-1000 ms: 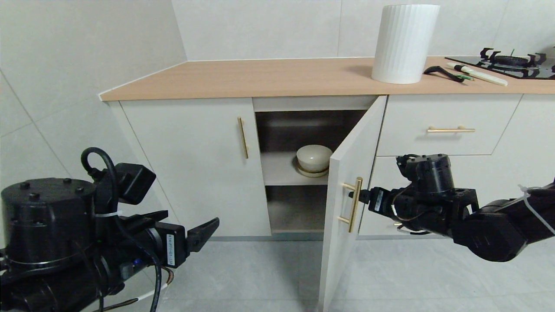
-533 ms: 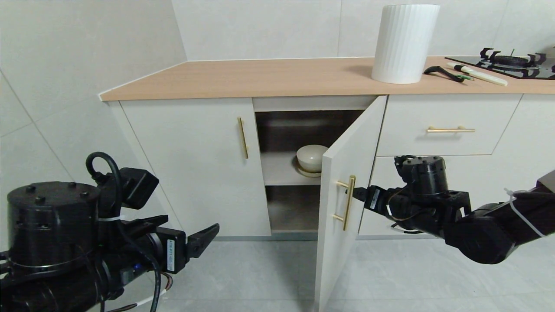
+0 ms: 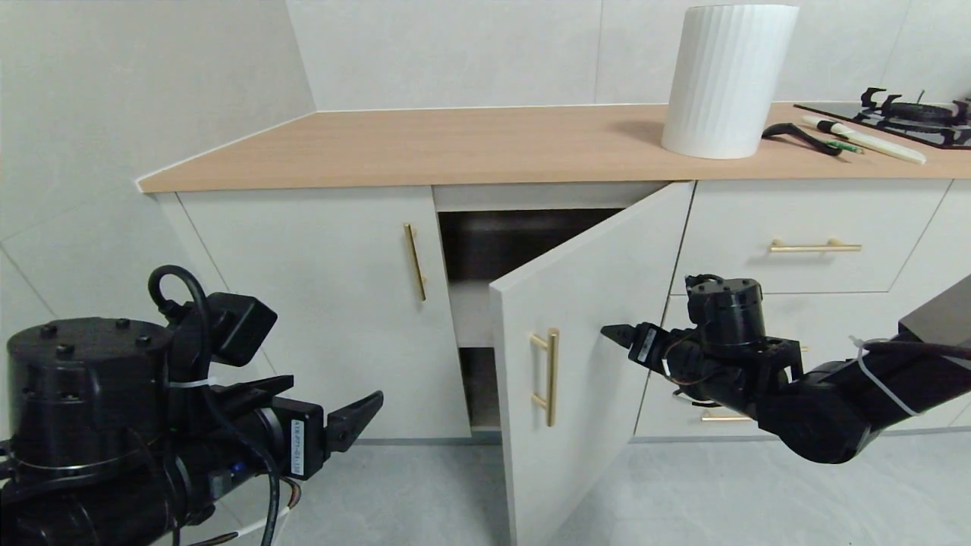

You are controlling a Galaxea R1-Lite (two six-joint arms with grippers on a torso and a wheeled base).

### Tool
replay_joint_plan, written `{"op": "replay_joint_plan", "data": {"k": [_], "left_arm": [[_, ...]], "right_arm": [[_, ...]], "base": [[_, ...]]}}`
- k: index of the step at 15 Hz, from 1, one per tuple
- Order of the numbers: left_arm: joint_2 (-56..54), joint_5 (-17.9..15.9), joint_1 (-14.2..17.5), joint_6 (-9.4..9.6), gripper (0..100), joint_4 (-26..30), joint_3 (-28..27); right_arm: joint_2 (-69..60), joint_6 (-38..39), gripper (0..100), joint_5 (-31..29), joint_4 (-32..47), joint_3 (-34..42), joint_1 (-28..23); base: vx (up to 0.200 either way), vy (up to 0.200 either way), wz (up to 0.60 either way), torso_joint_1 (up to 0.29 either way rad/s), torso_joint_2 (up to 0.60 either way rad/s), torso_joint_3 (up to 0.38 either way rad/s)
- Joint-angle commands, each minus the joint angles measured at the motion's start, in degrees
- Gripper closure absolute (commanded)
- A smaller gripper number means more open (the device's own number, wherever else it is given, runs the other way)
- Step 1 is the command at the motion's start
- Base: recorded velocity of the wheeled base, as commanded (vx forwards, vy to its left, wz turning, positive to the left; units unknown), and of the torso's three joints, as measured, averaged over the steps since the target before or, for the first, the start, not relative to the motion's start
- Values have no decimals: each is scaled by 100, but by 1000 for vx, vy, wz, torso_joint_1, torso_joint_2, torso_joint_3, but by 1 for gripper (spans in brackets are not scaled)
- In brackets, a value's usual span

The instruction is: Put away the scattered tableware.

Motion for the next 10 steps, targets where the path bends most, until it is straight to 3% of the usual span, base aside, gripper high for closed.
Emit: {"op": "replay_joint_plan", "data": {"k": [1, 4, 10], "left_arm": [[-2, 3, 0, -3, 0, -3, -1], [-28, 3, 0, -12, 0, -12, -1], [-37, 3, 0, -3, 0, -12, -10]], "right_arm": [[41, 27, 0, 7, -11, -41, 7], [225, 379, 0, -204, -11, -358, 7], [1042, 405, 0, -1461, -2, -1166, -11]], "base": [[200, 0, 0, 2, -2, 2], [0, 0, 0, 0, 0, 0], [0, 0, 0, 0, 0, 0]]}}
